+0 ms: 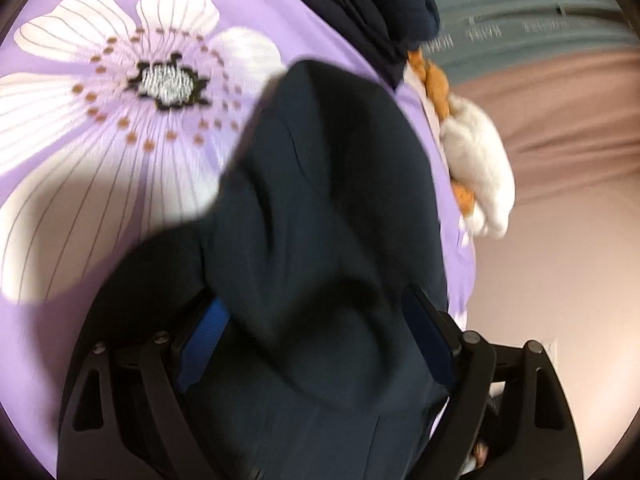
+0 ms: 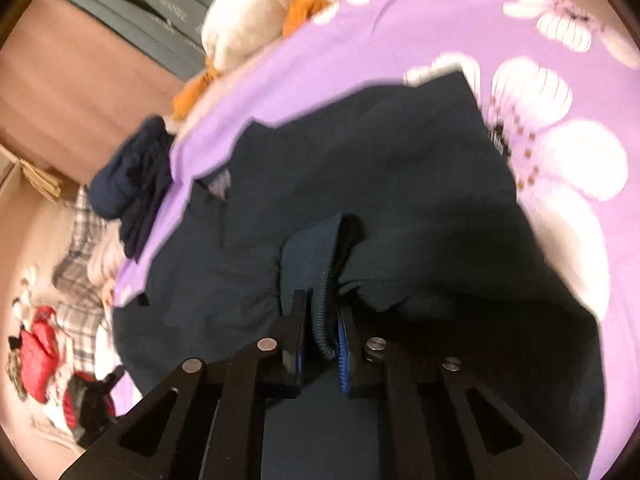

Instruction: Fold large clothes

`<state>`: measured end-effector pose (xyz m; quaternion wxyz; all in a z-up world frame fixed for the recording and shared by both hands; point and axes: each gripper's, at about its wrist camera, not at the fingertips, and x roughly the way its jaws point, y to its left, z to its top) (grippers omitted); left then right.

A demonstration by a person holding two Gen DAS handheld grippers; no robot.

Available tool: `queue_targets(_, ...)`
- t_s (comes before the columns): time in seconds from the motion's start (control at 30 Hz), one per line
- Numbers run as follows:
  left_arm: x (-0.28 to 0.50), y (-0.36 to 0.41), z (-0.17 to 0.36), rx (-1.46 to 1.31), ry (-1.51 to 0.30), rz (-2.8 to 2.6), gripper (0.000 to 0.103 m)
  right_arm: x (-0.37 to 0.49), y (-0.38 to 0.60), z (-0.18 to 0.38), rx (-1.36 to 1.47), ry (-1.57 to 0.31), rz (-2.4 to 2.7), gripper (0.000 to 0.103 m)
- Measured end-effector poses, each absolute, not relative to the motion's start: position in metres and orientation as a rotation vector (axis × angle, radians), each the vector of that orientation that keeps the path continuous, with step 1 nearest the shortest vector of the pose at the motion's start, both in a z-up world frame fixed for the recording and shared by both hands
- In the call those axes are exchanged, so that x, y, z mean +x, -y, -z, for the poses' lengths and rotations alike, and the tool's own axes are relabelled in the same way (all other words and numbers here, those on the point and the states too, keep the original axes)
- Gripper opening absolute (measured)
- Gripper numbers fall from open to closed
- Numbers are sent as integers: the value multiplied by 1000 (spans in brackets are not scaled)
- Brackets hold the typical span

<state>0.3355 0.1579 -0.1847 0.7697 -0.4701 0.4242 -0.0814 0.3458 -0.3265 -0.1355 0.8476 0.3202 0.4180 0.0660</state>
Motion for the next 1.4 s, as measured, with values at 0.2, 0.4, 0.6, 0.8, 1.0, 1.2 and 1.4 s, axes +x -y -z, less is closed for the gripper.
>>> queue_targets(0.2, 344, -165, 195, -1036, -889, 81, 19, 316, 343, 131, 699, -724, -38, 12)
queue_targets(0.4, 343, -170, 195, -956, -961, 54, 22, 328, 344, 174, 636, -894, 12, 20)
queue_targets(0.6, 330, -179, 160, -752, -984, 29, 41, 311, 357, 132, 540, -876, 22, 43)
queue_targets(0.8, 352, -142, 130, -546, -932, 105, 42, 327, 326, 103, 370, -787, -86, 43)
queue_targets(1.0, 387, -71, 148, -225, -934, 110, 43, 367, 274, 128, 258, -830, -190, 43)
queue_targets(1.2, 409, -52, 197, -72, -1045, 87, 44, 392, 252, 176, 32, -953, -52, 46)
queue_targets(1.4, 395, -71, 184, -119, -1048, 110, 51, 370, 264, 156, 86, -940, -81, 46)
